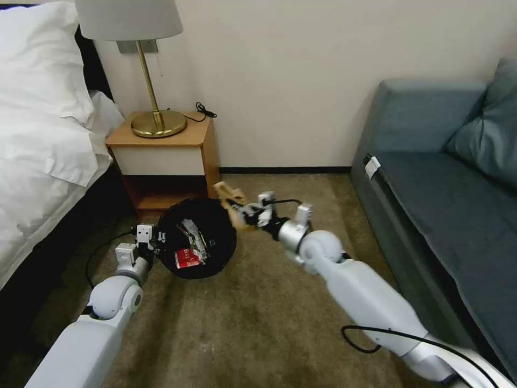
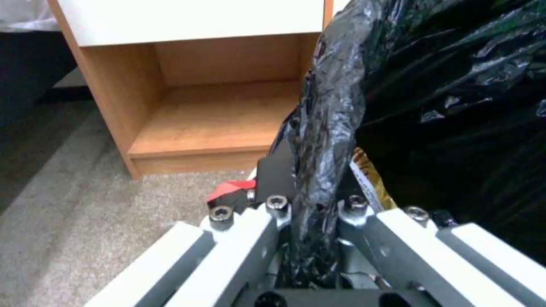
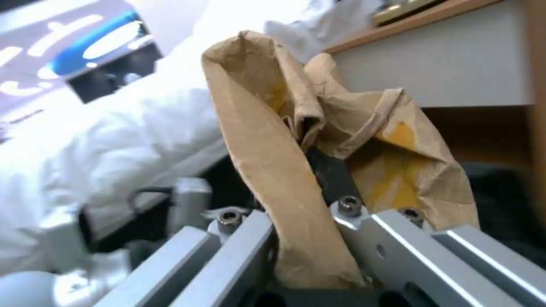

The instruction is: Pick up the trash bin, then pick up the garbage on the floor and place it into the trash bin.

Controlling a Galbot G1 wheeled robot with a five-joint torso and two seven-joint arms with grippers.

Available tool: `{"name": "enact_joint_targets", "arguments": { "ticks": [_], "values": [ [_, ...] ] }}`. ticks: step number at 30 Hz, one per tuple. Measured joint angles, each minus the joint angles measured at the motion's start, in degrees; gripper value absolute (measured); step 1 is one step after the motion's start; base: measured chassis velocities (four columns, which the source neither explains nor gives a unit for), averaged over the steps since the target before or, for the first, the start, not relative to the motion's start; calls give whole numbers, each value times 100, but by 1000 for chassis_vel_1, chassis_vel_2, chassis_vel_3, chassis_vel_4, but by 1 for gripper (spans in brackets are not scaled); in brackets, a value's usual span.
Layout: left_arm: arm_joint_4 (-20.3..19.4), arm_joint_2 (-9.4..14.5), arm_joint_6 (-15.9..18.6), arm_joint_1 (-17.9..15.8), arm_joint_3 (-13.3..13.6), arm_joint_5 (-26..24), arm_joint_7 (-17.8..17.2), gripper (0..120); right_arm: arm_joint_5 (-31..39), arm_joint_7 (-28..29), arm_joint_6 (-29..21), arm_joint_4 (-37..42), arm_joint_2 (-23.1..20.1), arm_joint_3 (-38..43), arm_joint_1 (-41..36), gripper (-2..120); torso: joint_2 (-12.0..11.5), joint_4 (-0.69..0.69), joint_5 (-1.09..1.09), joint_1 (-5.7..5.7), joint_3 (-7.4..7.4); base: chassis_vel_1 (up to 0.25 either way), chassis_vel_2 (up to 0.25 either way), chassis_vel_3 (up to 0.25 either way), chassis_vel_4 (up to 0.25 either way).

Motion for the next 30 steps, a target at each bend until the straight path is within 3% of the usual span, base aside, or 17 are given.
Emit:
{"name": "enact_joint_targets", "arguments": {
  "ticks": [9,14,19,23,25,30],
  "values": [
    [4,-45,0,9,-16,21,-23,2,-91,1,278,-410,430,-361,72,0,0,-1,0,0,0,0,0,0,0],
    [-8,-59,-1,18,-41,21,-32,2,-177,-126,426,-618,551,-386,55,10,0,-1,0,0,0,0,0,0,0],
    [-24,-112,0,57,-51,35,-50,2,-195,-230,481,-706,584,-382,52,36,0,-1,1,0,0,0,0,0,0],
    [-38,-119,0,71,-60,42,-53,2,-201,-237,486,-719,571,-382,54,44,0,-2,1,0,0,0,0,0,0],
    [-57,-119,1,91,-85,43,-58,2,-235,-245,488,-746,559,-382,54,56,0,-1,1,0,0,0,0,0,0],
    [-94,-102,3,123,-121,39,-61,2,-288,-272,509,-791,542,-368,28,71,0,-1,1,0,0,0,0,0,0]
  ]
}}
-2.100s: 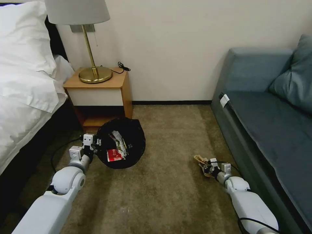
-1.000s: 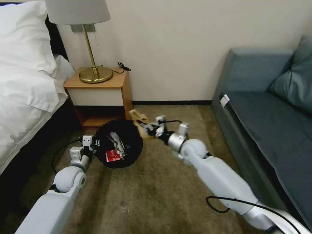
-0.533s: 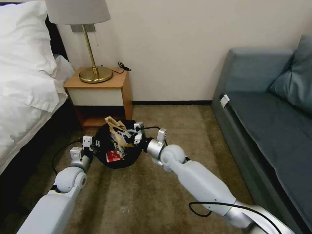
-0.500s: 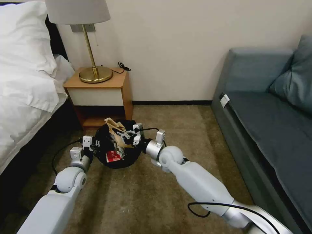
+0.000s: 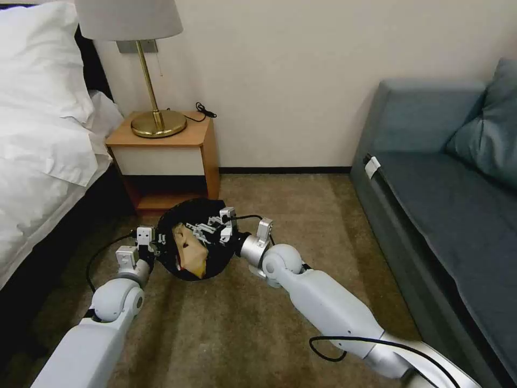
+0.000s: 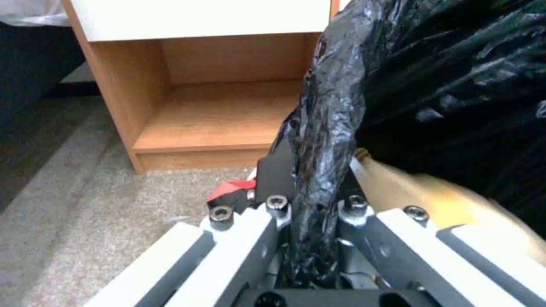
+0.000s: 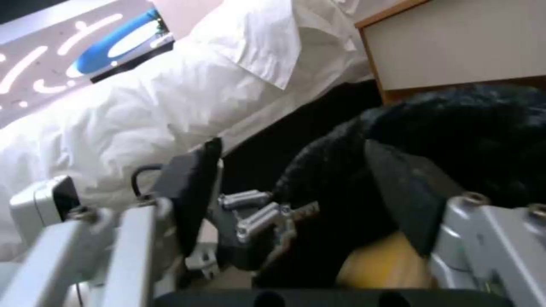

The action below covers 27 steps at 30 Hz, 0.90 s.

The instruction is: Pick up the trash bin, then pick up the garbage on the floor and place it into the trash bin.

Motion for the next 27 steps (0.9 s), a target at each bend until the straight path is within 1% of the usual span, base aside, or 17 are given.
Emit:
{"name": "enact_joint_targets", "arguments": {
  "ticks": [1,2,3,5,7,8,13,16,17,18,19,21,22,23,24,25,27],
  "values": [
    [-2,1,0,3,-5,-1,-1,2,-2,-2,2,-1,-3,3,-2,71,0,0,0,0,0,0,0,0,0],
    [-7,2,1,8,-13,-2,-3,2,-7,-5,4,-1,-9,11,-6,79,0,0,0,0,0,0,0,0,0],
    [-7,2,1,8,-13,-2,-3,2,-7,-5,4,-1,-9,11,-6,79,0,0,0,0,0,0,0,0,0],
    [-12,7,2,16,-29,-7,-11,2,-20,-11,8,-1,-24,34,-9,90,0,0,0,0,0,0,0,0,0],
    [-14,8,2,19,-33,-11,-16,2,-24,-12,9,-1,-27,42,-10,90,0,0,0,0,0,0,0,0,0],
    [-22,10,5,27,-39,-28,-29,2,-34,-15,12,-1,-34,64,-11,99,0,0,0,0,0,0,0,0,0],
    [-111,-10,82,67,-107,-290,-195,2,-54,-19,36,9,-97,305,-22,100,0,1,0,0,0,0,0,0,0],
    [-171,-51,168,66,-201,-603,-395,2,-47,-18,43,64,-186,554,-59,100,0,0,1,0,0,0,0,0,0],
    [-197,-76,219,57,-246,-790,-499,2,-39,-17,43,86,-222,650,-77,100,0,1,1,0,0,0,0,0,0],
    [-246,-145,308,23,-342,-1180,-700,2,-28,-19,44,127,-307,871,-128,100,0,1,1,0,0,0,0,0,0],
    [-246,-145,308,23,-342,-1180,-700,2,-28,-19,44,127,-307,871,-128,100,0,1,1,0,0,0,0,0,0],
    [-278,-380,551,-138,-562,-2162,-1363,2,-15,-72,44,170,-497,1379,-267,100,0,-1,2,0,0,0,0,0,0],
    [-205,-515,630,-232,-670,-2456,-1567,2,-14,-98,42,191,-555,1536,-331,100,0,0,2,0,0,0,0,0,0],
    [-205,-515,630,-232,-670,-2456,-1567,2,-14,-98,42,191,-555,1536,-331,100,0,0,2,0,0,0,0,0,0],
    [-109,-762,798,-374,-841,-2834,-1886,2,-14,-133,33,225,-597,1709,-444,100,0,0,2,0,0,0,0,0,0],
    [-109,-762,798,-374,-841,-2834,-1886,2,-14,-133,33,225,-597,1709,-444,100,0,0,2,0,0,0,0,0,0],
    [21,-1123,1083,-597,-983,-3184,-2455,2,-54,-208,26,269,-629,1848,-678,100,0,0,0,0,0,0,0,0,0]
  ]
}}
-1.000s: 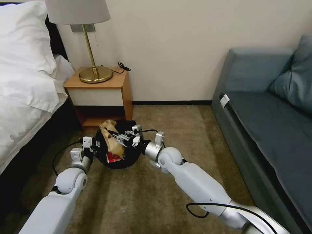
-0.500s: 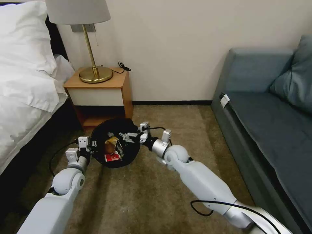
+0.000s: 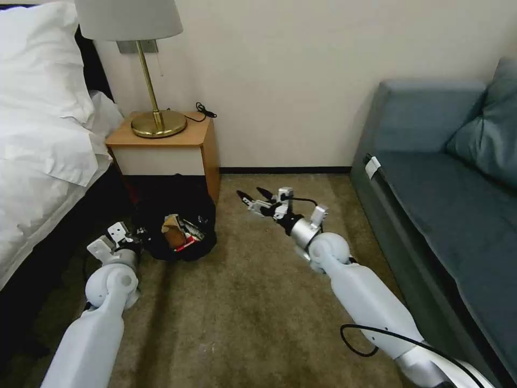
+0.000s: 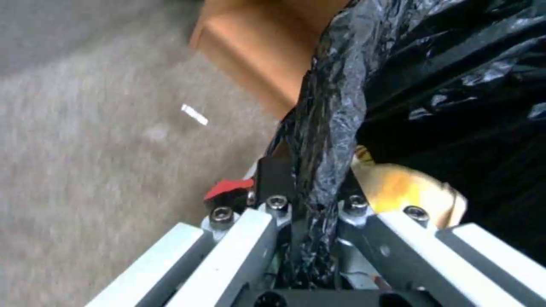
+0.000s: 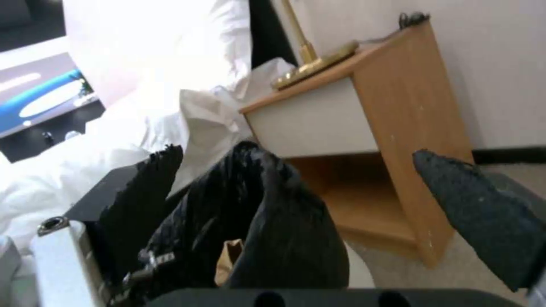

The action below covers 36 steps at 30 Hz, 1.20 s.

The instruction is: Pick up the trash bin, then pick up the garbage on the floor and place it into the trash bin.

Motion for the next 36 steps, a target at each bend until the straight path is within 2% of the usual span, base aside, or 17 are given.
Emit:
{"name": "enact_joint_targets", "arguments": {
  "ticks": [1,2,4,7,14,23,26,27,29,30,32,33,34,35,36],
  "values": [
    [6,-57,86,-70,-21,-135,-175,2,-28,-32,-1,2,-2,22,-63,100,0,1,1,0,0,0,0,0,0],
    [6,-57,86,-70,-21,-135,-175,2,-28,-32,-1,2,-2,22,-63,100,0,1,1,0,0,0,0,0,0],
    [27,-182,401,-256,-59,-475,-759,2,-86,-98,-1,-1,12,81,-172,100,0,-2,1,0,0,0,0,0,0],
    [91,-198,485,-319,-60,-505,-918,2,-112,-130,6,-20,41,128,-232,100,0,-1,1,0,0,0,0,0,0],
    [443,-186,500,-410,-139,-476,-864,2,-143,-249,24,-70,50,186,-333,100,0,1,1,0,0,0,0,0,0],
    [901,-193,496,-419,-101,-177,-506,3,-241,-538,106,-256,82,263,-469,100,0,1,-1,0,0,0,0,0,0],
    [924,-196,513,-429,-72,-117,-436,15,-281,-583,124,-305,71,296,-516,100,0,0,1,0,-1,0,0,0,0],
    [924,-196,513,-429,-72,-117,-436,15,-281,-583,124,-305,71,296,-516,100,0,0,1,0,-1,0,0,0,0],
    [883,-171,517,-414,-59,-38,-398,27,-312,-580,129,-309,51,308,-561,100,0,0,0,0,-1,0,0,0,0],
    [883,-171,517,-414,-59,-38,-398,27,-312,-580,129,-309,51,308,-561,100,0,0,0,0,-1,0,0,0,0],
    [787,-128,540,-376,-58,-4,-380,36,-352,-571,140,-321,41,340,-589,100,1,0,0,0,-1,0,0,0,0],
    [787,-128,540,-376,-58,-4,-380,36,-352,-571,140,-321,41,340,-589,100,1,0,0,0,-1,0,0,0,0],
    [712,-90,580,-335,-58,16,-370,44,-365,-563,146,-338,36,360,-595,100,0,0,0,0,-1,0,0,0,0],
    [712,-90,580,-335,-58,16,-370,44,-365,-563,146,-338,36,360,-595,100,0,0,0,0,-1,0,0,0,0],
    [635,-60,609,-290,-64,36,-372,51,-381,-556,160,-360,33,374,-596,100,1,0,0,0,-1,0,0,0,0]
  ]
}}
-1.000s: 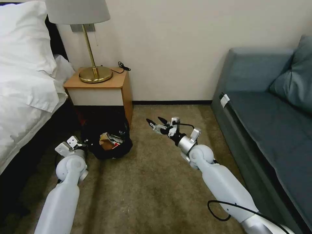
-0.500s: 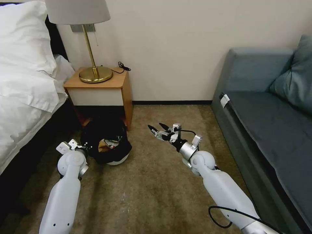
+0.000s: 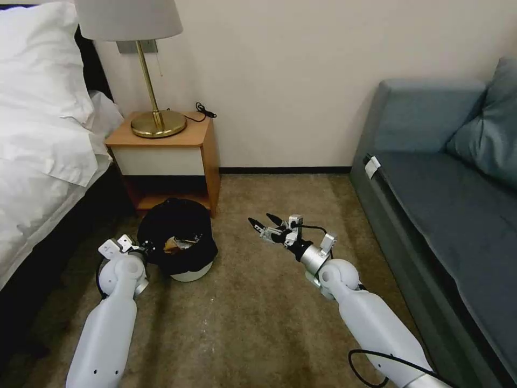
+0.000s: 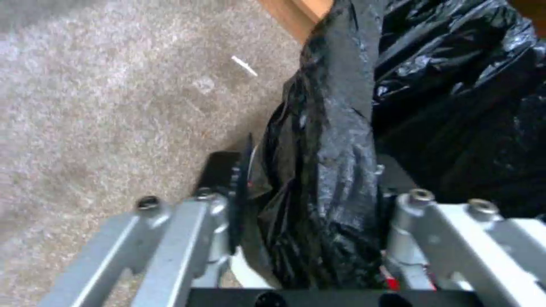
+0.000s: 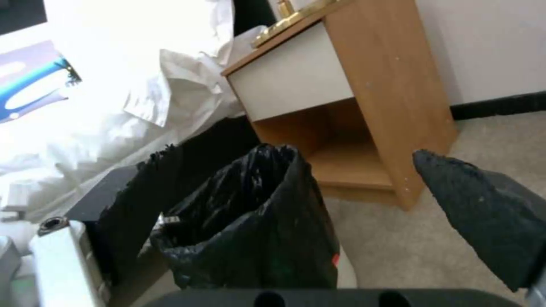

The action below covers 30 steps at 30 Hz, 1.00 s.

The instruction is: Pick up the trash bin, then pick up the garbage on the floor and place it into the trash bin.

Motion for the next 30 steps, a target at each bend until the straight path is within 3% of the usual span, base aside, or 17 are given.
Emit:
{"name": "enact_joint_targets", "arguments": {
  "ticks": [8,13,17,21,22,24,25,30],
  "values": [
    [-466,153,222,252,-47,123,-145,80,-141,22,224,-250,34,19,95,100,0,0,-1,0,0,0,0,0,0],
    [-997,329,359,508,-74,389,-213,97,-216,91,371,-433,80,62,149,100,0,0,0,0,0,0,0,0,0],
    [-1550,459,395,802,-79,777,-83,100,-155,205,385,-443,52,97,153,100,0,0,0,0,0,0,0,0,0],
    [-1715,480,400,900,-80,895,-39,100,-120,246,384,-439,29,101,152,100,0,0,0,0,0,0,0,0,0],
    [-2029,513,391,1163,-79,1329,210,100,-37,336,358,-385,-40,101,147,100,0,0,0,0,0,0,0,0,0],
    [-2246,595,168,1469,-79,2033,711,100,144,526,302,-317,-133,105,133,100,0,1,0,0,0,0,0,0,0],
    [-2246,595,168,1469,-79,2033,711,100,144,526,302,-317,-133,105,133,100,0,1,0,0,0,0,0,0,0],
    [-2610,978,-465,1982,-6,2619,1398,100,246,878,264,-268,-391,283,32,100,0,-4,0,0,0,0,0,0,0]
  ]
}}
